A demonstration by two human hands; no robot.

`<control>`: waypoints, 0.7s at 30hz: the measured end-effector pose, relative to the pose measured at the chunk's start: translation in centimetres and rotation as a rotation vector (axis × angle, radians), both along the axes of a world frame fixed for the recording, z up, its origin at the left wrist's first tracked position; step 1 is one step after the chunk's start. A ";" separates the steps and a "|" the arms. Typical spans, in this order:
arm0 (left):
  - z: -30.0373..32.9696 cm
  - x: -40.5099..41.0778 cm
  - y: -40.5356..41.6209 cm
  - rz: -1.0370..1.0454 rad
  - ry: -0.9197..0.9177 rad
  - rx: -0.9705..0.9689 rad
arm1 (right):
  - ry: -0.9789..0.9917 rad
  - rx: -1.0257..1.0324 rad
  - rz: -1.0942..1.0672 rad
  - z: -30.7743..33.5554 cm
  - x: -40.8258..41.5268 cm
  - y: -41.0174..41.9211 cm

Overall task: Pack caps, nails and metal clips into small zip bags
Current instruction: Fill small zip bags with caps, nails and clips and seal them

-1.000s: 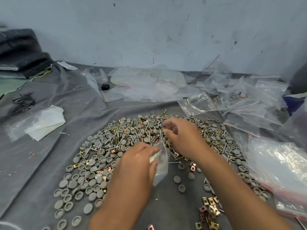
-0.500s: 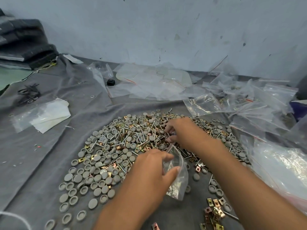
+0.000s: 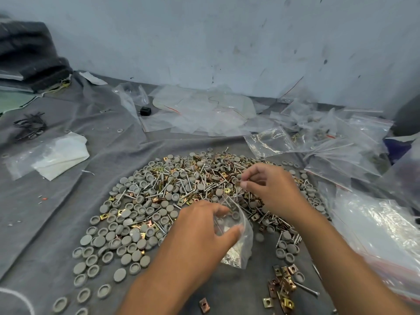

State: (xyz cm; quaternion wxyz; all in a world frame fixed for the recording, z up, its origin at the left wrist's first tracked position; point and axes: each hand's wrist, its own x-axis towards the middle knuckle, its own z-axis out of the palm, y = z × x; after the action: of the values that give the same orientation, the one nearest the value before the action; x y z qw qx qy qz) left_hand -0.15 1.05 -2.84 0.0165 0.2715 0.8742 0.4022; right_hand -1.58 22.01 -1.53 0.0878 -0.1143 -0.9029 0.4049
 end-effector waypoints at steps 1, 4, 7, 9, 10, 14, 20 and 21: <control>0.0 0.0 0.0 0.004 0.000 0.000 | 0.035 -0.088 -0.019 0.0 0.6 0.3; 0.1 0.1 0.1 -0.001 0.004 -0.019 | 0.074 -0.266 -0.030 -0.7 2.3 0.9; 0.2 0.4 0.3 -0.021 0.002 -0.054 | 0.025 -0.135 -0.091 -1.7 3.4 1.2; 0.4 0.5 0.4 -0.031 -0.003 -0.070 | 0.015 0.007 -0.128 -2.1 3.7 1.4; 0.5 0.6 0.4 -0.034 -0.009 -0.073 | 0.023 0.035 -0.144 -2.1 3.8 1.5; 0.6 0.6 0.4 -0.029 -0.023 -0.073 | 0.074 -0.008 -0.175 -2.0 4.1 2.2; 0.8 1.2 0.5 -0.015 -0.057 -0.079 | 0.158 -0.180 -0.129 -0.8 4.6 2.5; 0.9 1.3 0.5 -0.011 -0.063 -0.075 | 0.117 -0.154 -0.135 -0.8 4.7 2.7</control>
State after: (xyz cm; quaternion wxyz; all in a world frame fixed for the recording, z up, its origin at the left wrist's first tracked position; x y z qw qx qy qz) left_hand 1.11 1.58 -1.93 0.0562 0.2625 0.8862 0.3775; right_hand 3.17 24.67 -2.29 0.1583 -0.1574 -0.8528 0.4721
